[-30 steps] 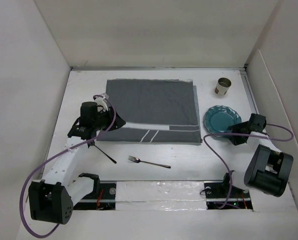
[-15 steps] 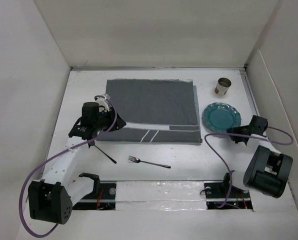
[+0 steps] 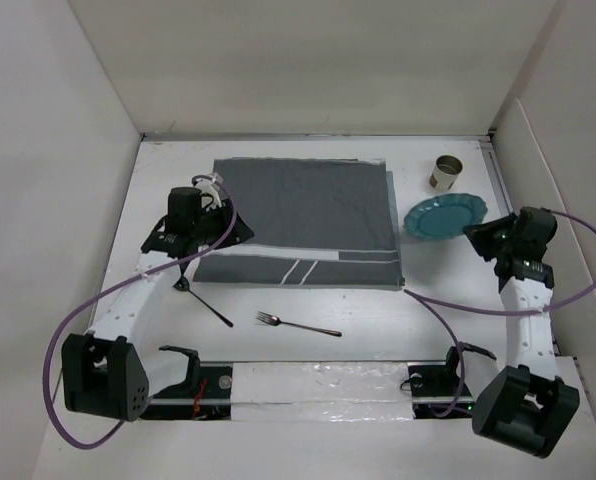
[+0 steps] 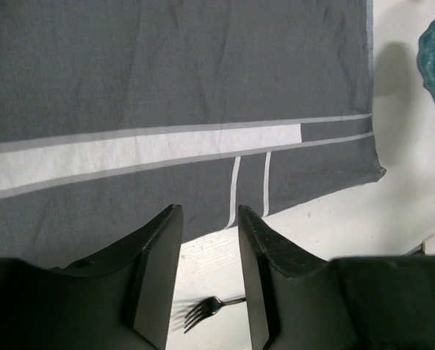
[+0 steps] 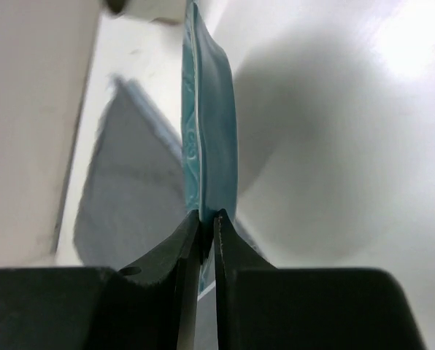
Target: Set the dinner table for one person
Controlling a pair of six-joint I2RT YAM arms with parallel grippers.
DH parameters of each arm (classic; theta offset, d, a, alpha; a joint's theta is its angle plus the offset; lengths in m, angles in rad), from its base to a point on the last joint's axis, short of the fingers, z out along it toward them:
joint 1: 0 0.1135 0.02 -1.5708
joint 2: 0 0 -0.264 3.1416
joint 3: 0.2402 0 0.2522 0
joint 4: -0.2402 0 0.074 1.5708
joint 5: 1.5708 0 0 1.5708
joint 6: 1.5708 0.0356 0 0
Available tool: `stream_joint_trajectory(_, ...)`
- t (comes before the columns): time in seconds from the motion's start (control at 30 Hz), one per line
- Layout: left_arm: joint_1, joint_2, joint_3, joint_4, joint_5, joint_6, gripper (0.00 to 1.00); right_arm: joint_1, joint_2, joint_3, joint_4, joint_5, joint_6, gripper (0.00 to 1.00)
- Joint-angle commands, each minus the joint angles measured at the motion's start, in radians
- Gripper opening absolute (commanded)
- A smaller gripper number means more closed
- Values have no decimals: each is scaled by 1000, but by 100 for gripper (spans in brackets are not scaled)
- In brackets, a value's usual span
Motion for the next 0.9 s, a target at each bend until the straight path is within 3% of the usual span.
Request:
stream_joint_trajectory(0.0,-3,48,65,-15,10,26,33,86,-16,138,220,-216,30,0)
stream_joint_trajectory(0.13,-3,94,81,-35,-47,37,0,220,38,207,257,-246,27,0)
stream_joint_trajectory(0.23,-3,93,85,-36,-79,27,0,364,102,203,401,-283,81,0)
stream_joint_trajectory(0.3,-3,94,93,-38,-88,19,0,447,214,201,565,-298,128,0)
stream_joint_trajectory(0.33,-3,93,113,-48,-105,10,0,552,319,247,687,-353,168,0)
stream_joint_trajectory(0.43,-3,91,131,-65,-118,7,2,640,465,293,749,-351,173,0)
stream_joint_trajectory(0.53,-3,99,167,-105,-131,25,13,686,651,406,828,-386,216,0)
stream_joint_trajectory(0.67,-3,62,191,-154,-177,36,16,739,879,543,931,-440,271,0)
stream_joint_trajectory(0.87,-3,30,162,-154,-196,14,17,757,969,531,949,-432,279,0)
